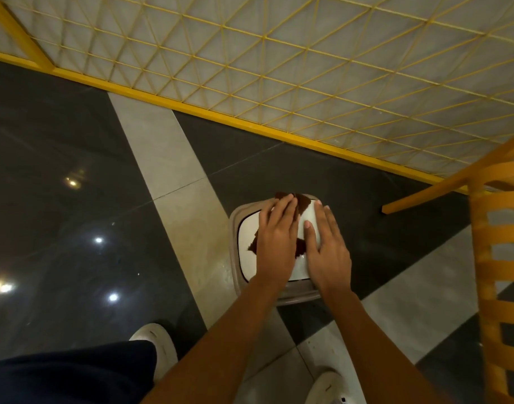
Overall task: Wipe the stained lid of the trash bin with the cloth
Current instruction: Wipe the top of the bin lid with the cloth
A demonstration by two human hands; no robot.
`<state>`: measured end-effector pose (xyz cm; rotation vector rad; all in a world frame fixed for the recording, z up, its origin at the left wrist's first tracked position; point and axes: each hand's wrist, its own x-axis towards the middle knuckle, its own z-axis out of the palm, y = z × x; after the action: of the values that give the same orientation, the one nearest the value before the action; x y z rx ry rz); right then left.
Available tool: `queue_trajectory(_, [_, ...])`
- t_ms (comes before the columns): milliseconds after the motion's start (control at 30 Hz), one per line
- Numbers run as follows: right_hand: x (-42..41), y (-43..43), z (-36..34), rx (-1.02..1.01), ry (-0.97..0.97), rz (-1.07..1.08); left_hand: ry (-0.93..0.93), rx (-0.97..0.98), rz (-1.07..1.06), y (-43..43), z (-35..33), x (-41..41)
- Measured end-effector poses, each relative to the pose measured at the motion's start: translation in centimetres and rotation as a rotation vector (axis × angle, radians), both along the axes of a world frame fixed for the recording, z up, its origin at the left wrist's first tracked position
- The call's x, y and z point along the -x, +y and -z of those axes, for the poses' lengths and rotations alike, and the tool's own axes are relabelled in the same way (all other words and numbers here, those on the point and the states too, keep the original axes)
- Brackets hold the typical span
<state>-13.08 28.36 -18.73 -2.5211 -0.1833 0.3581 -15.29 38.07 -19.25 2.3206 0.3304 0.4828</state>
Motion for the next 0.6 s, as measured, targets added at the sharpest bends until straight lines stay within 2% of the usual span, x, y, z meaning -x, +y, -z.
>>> queue_trajectory(100, [0.0, 0.0, 0.0, 0.007, -0.003, -0.002, 0.071, 0.060, -0.025, 0.3, -0.2, -0.6])
queue_trajectory(200, [-0.1, 0.0, 0.0, 0.025, -0.001, -0.004, 0.223, 0.164, -0.212, 1.2, -1.0, -3.1])
queue_trajectory(233, [-0.1, 0.1, 0.0, 0.030, 0.005, -0.004, 0.230, 0.158, -0.209, 1.1, -1.4, -3.1])
queue_trajectory(367, [0.0, 0.0, 0.0, 0.020, 0.000, -0.006, 0.065, 0.017, 0.040, 0.9, -1.2, -1.7])
queue_trajectory(400, [0.1, 0.0, 0.0, 0.021, -0.007, -0.007, 0.095, 0.020, 0.034, 1.3, -1.0, -1.8])
queue_trajectory(533, [0.2, 0.2, -0.2, 0.053, -0.001, -0.002, 0.296, 0.196, -0.214, 2.6, -0.8, -2.9])
queue_trajectory(600, [0.2, 0.3, -0.3, 0.074, 0.011, -0.001, 0.325, 0.249, -0.314, 2.8, -0.9, -2.9])
